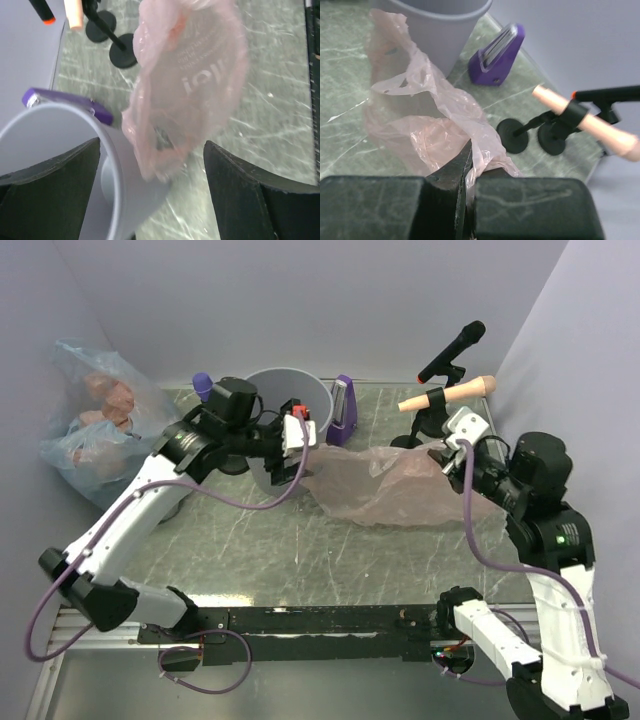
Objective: Put the trash bags into the trash bin
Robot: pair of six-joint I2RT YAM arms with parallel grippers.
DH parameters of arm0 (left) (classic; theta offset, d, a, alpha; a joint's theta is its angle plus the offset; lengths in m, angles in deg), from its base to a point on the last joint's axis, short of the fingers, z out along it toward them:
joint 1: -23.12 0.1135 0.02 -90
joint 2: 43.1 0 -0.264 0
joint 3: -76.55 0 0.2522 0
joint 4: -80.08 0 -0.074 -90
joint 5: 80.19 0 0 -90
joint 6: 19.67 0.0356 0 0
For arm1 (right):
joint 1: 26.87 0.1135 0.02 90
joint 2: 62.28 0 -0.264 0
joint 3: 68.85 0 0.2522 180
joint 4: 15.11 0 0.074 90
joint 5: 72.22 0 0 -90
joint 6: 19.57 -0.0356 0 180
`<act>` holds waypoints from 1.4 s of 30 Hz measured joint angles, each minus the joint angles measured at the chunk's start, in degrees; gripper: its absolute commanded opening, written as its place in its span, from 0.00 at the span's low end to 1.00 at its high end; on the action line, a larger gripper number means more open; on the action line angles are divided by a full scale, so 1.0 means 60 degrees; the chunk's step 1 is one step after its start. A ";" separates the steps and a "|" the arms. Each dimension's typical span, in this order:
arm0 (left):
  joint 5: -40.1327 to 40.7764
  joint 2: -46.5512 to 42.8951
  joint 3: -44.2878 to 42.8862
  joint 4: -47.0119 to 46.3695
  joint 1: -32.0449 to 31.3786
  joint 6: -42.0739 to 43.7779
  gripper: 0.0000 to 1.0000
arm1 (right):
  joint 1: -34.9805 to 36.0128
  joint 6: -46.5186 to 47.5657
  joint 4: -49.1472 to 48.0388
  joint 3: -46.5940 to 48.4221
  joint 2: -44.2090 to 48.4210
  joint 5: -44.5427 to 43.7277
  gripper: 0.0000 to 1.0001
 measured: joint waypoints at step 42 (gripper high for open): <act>0.4422 0.3198 -0.4870 -0.9351 0.0175 -0.4758 0.01 | 0.0291 0.0321 -0.5952 0.4991 -0.4033 -0.2667 0.00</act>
